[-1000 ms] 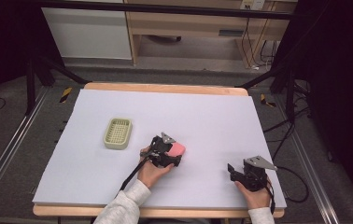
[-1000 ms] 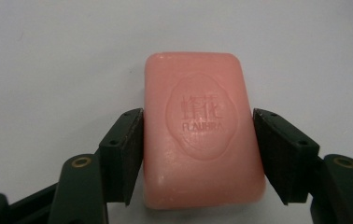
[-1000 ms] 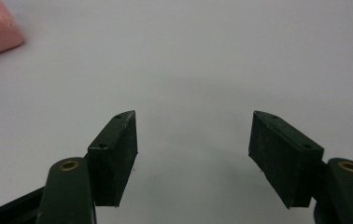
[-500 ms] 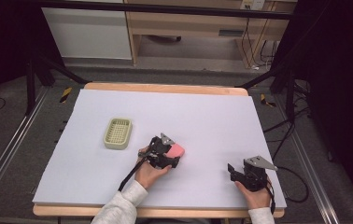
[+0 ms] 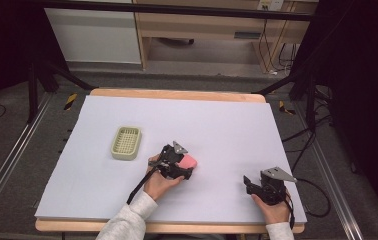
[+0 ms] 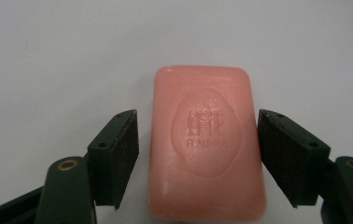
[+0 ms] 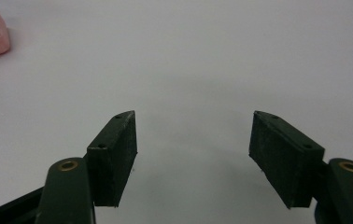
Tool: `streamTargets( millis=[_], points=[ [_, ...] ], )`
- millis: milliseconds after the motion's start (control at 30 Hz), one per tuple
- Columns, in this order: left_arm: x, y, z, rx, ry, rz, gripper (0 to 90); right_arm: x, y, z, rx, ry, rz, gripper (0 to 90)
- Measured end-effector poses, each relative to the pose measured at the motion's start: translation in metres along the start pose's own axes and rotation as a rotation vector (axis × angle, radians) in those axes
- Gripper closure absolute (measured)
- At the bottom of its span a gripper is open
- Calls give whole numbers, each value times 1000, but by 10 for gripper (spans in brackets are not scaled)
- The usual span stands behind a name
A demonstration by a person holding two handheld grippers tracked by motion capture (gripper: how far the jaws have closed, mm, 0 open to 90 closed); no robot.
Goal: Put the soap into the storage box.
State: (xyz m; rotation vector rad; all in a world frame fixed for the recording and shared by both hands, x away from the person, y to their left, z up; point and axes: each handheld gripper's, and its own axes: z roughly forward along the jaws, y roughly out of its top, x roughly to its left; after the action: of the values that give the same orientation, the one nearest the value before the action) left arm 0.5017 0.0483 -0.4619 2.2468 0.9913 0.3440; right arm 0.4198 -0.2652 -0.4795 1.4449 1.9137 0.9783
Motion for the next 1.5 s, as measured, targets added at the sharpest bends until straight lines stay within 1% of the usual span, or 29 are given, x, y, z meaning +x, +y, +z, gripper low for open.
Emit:
streamTargets(
  millis=[167,200,267,300,333,533,767,800,867,933,1000,1100,1167,1233,1433,1500],
  points=[
    [0,0,6,20,-2,2,312,0,0,-1,3,7,8,323],
    [1,-1,10,40,-2,9,316,0,0,0,2,3,6,323],
    [1,-1,10,37,-2,12,323,0,0,0,3,6,7,324],
    [0,0,10,35,-5,14,344,0,0,-1,4,10,12,324],
    [0,0,10,34,0,15,365,0,0,0,2,6,7,324],
    [-1,1,10,53,9,18,371,0,0,0,1,3,3,325],
    [1,2,8,54,-6,10,372,0,0,0,2,5,5,325],
    [1,2,6,52,-9,9,372,0,0,-1,4,10,12,325],
    [2,2,2,40,-14,4,372,0,0,-1,3,10,14,325],
    [2,3,0,38,-15,4,372,0,0,-1,4,10,13,325],
    [3,3,-5,29,-21,-3,372,0,0,-1,2,10,11,325],
    [6,3,-12,21,-24,0,372,0,0,-1,2,10,11,325],
    [9,3,-17,19,-24,1,372,0,0,-1,2,10,10,325],
    [10,2,-22,0,-23,-18,372,0,0,-1,2,10,11,324],
    [20,0,-41,-28,-16,-21,372,0,0,-1,4,14,10,324],
    [24,-2,-48,-39,-12,-29,372,0,0,-1,5,14,11,324]
  ],
)
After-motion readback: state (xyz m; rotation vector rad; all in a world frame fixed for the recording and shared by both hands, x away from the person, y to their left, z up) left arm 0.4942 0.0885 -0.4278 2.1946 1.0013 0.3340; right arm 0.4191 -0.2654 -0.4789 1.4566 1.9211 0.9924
